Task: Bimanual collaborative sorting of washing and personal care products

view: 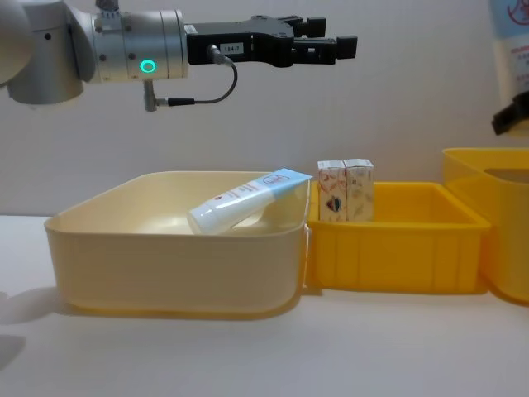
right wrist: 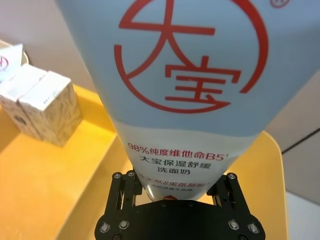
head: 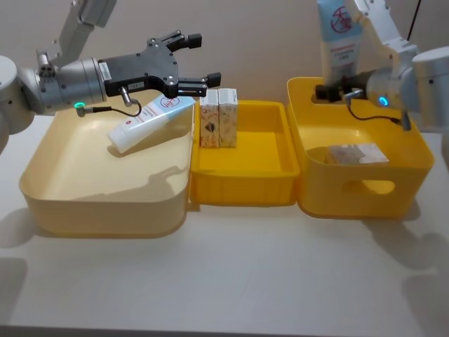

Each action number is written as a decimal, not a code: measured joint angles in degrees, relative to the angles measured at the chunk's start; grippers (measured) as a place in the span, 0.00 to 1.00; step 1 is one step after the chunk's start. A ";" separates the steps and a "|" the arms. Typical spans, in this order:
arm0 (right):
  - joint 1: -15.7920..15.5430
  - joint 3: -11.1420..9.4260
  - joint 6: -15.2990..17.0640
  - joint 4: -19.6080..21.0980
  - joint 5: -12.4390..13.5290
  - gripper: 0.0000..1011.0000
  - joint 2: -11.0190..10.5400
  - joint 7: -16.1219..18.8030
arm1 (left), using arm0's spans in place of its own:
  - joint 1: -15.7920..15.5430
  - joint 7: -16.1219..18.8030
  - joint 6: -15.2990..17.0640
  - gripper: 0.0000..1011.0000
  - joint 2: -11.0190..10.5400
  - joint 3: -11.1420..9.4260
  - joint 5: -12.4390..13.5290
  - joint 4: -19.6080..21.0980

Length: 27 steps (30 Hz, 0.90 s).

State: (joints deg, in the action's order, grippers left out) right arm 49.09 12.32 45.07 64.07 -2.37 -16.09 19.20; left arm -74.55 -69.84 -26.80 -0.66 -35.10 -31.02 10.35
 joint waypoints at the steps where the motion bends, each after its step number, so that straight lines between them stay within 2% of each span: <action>1: 0.67 0.14 1.02 -0.93 0.12 0.66 -0.50 1.13 | 0.00 0.00 0.00 0.99 0.01 0.00 0.00 0.00; 5: 1.78 0.47 3.03 -2.35 0.34 0.66 -1.36 3.35 | 0.00 0.00 0.00 0.99 -0.01 0.00 0.00 0.00; 7: 2.85 1.01 4.85 -3.98 0.57 0.66 -2.30 5.63 | 0.00 0.00 0.00 0.99 -0.01 0.00 0.00 0.00; 12: 4.12 1.87 6.77 -6.10 0.81 0.66 -3.47 8.48 | 0.00 0.00 0.00 0.99 -0.01 0.00 0.00 0.00; 16: 5.66 3.40 8.99 -8.73 1.18 0.66 -4.86 12.52 | 0.00 0.00 0.00 0.99 0.00 0.00 0.00 0.00; 21: 7.11 5.19 10.43 -11.52 1.56 0.74 -6.25 16.32 | 0.00 0.00 0.00 0.99 0.00 0.00 0.00 0.00; 23: 7.59 5.85 10.99 -12.60 1.76 0.85 -6.80 17.99 | 0.00 0.00 0.00 0.99 -0.01 0.00 0.00 0.00; 27: 8.27 6.74 11.67 -13.99 1.99 0.93 -7.54 20.00 | 0.00 0.00 0.00 0.99 0.01 0.00 0.00 0.00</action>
State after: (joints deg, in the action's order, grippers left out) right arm 57.35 19.07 56.74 50.07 -0.39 -23.63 39.20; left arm -74.55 -69.84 -26.80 -0.66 -35.10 -31.01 10.35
